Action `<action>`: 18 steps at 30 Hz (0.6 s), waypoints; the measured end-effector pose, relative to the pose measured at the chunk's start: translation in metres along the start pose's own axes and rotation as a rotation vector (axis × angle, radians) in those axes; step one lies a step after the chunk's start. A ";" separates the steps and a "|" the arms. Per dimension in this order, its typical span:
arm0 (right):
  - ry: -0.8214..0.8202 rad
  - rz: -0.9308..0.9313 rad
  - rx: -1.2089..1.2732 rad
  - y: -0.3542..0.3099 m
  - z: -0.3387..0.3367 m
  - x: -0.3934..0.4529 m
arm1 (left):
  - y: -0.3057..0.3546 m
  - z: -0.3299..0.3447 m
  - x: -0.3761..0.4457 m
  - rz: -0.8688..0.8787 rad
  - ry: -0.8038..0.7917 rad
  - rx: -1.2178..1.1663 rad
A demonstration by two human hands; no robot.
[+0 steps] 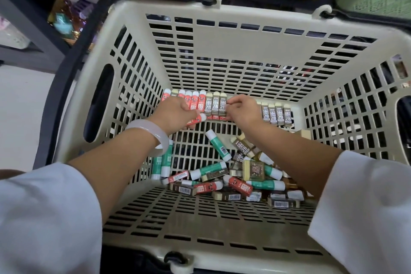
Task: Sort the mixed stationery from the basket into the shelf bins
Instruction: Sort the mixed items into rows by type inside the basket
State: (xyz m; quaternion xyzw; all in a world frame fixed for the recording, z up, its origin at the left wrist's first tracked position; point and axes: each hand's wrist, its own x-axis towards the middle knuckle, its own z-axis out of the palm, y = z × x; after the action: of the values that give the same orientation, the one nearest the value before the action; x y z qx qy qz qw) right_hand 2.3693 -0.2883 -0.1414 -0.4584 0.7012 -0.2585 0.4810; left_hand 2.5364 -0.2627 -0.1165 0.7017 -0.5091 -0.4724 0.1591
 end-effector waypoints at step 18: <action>0.124 0.049 -0.017 0.005 -0.021 0.008 | 0.010 0.004 -0.015 0.023 -0.215 0.062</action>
State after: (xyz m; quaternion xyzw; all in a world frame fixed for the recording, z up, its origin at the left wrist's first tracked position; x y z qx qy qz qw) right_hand 2.3474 -0.2949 -0.1405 -0.4283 0.7429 -0.2683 0.4390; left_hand 2.5268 -0.2532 -0.1034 0.6457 -0.5454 -0.5272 0.0873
